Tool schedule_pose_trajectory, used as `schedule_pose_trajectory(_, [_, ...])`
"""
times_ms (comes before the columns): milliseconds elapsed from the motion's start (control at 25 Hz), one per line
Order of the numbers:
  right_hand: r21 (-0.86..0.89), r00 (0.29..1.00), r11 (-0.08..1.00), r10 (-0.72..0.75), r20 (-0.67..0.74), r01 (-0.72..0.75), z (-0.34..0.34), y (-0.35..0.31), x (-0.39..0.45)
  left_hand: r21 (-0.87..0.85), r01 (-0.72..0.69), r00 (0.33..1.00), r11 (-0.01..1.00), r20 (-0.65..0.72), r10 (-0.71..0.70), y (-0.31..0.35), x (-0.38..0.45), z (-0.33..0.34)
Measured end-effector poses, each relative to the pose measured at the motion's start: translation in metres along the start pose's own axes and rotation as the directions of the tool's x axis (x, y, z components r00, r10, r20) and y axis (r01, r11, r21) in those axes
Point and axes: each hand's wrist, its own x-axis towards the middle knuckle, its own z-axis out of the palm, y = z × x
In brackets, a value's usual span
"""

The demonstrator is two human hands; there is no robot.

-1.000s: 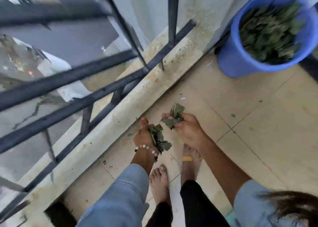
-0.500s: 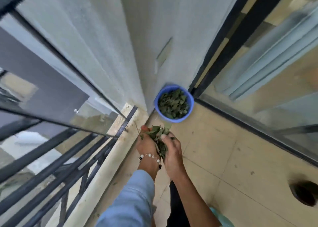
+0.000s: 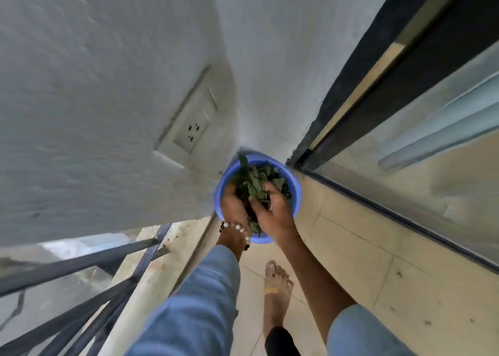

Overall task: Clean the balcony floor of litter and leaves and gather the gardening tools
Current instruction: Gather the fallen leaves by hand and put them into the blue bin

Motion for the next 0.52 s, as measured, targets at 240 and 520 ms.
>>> schedule_pose_trajectory(240, [-0.771, 0.912, 0.488, -0.24, 0.333, 0.409, 0.004, 0.079, 0.088, 0.885, -0.45, 0.877, 0.12, 0.412, 0.248, -0.012, 0.112, -0.038])
schedule_pose_trajectory(520, [-0.862, 0.881, 0.393, 0.211, 0.424, 0.321, -0.007, 0.089, 0.073, 0.817, -0.211, 0.965, -0.537, 0.26, 0.016, -0.028, 0.104, -0.075])
